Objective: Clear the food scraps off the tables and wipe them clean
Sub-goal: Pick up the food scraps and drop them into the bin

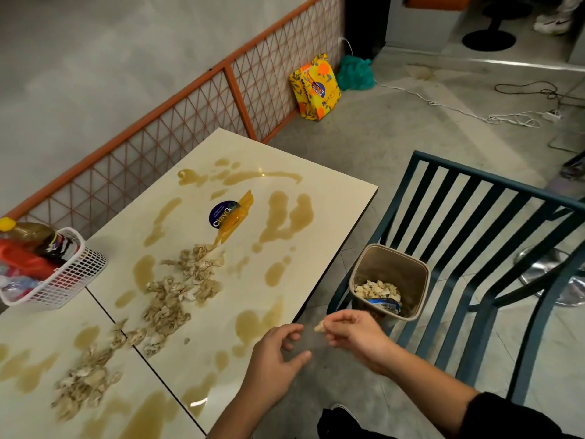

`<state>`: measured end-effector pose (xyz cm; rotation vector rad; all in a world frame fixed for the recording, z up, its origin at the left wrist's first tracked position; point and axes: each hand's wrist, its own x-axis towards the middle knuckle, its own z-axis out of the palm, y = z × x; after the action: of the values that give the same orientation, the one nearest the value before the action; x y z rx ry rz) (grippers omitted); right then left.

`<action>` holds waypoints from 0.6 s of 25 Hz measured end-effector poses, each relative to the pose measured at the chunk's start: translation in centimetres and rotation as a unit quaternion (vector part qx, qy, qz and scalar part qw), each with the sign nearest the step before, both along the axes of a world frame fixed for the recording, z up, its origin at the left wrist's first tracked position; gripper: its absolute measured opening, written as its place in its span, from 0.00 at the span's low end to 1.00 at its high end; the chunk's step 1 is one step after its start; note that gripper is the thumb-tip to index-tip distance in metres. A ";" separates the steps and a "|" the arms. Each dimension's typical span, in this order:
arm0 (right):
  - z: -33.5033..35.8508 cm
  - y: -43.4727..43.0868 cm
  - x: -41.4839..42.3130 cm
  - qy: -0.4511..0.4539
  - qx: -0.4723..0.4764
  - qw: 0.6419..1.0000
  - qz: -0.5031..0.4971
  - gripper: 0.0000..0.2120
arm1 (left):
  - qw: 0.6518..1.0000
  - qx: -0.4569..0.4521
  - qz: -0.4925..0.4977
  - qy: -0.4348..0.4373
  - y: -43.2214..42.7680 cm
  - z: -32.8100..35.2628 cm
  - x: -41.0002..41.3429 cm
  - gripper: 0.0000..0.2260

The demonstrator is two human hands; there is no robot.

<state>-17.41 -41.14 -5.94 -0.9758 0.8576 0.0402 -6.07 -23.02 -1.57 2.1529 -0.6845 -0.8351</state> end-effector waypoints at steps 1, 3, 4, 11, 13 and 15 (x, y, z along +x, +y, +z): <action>-0.6 -1.3 -0.3 0.044 -0.060 0.997 -0.018 0.06 | 1.000 -0.002 0.022 0.011 0.6 0.0 0.1 0.17; -2.2 -4.5 -1.1 0.126 -0.156 0.977 -0.073 0.05 | 0.997 -0.009 0.067 0.027 1.8 0.1 0.7 0.11; -3.2 -6.2 -1.6 0.153 -0.172 0.968 -0.103 0.05 | 0.996 -0.006 0.084 0.029 2.5 0.1 1.1 0.09; -6.4 -8.7 -3.9 0.259 -0.040 0.961 -0.082 0.11 | 0.983 0.023 0.175 0.059 7.9 -0.7 2.8 0.08; -5.9 -6.2 -2.8 0.243 -0.031 0.969 -0.024 0.09 | 0.980 0.024 0.183 0.069 9.2 -0.8 3.2 0.09; -5.0 -3.2 -1.3 0.216 -0.030 0.975 0.029 0.09 | 0.980 0.021 0.186 0.070 10.0 -1.0 3.5 0.09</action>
<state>-18.68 -44.37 -10.92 -1.0676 1.2334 0.2872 -2.54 -13.01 -2.58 2.1432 -0.1826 -0.7918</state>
